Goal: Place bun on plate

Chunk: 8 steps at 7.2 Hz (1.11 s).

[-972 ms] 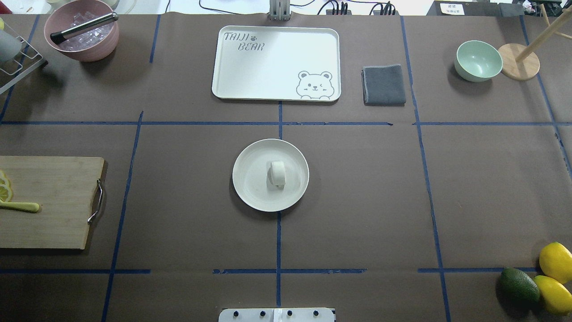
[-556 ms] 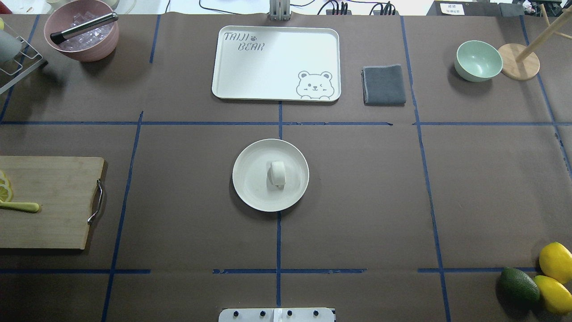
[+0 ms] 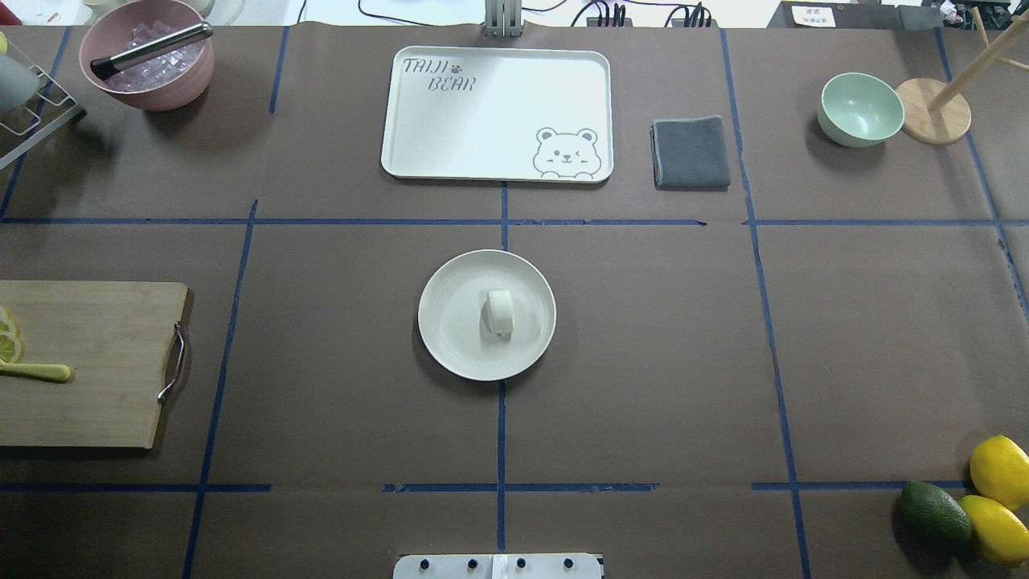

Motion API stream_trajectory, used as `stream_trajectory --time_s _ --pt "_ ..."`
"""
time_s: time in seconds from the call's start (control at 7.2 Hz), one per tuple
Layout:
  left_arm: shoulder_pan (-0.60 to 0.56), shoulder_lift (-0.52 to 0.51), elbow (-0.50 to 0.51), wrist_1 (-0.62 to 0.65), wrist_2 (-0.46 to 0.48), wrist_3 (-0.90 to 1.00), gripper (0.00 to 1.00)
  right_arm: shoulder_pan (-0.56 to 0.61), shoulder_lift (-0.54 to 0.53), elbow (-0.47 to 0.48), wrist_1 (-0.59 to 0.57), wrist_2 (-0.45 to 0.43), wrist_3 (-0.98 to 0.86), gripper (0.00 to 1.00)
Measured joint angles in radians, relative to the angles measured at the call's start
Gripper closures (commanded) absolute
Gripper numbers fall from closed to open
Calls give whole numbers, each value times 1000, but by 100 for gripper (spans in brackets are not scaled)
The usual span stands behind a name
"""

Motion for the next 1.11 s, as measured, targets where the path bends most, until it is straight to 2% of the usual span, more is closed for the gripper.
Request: stream_trajectory --time_s 1.11 --pt "0 16 2 3 3 -3 0 0 3 5 1 -1 -2 0"
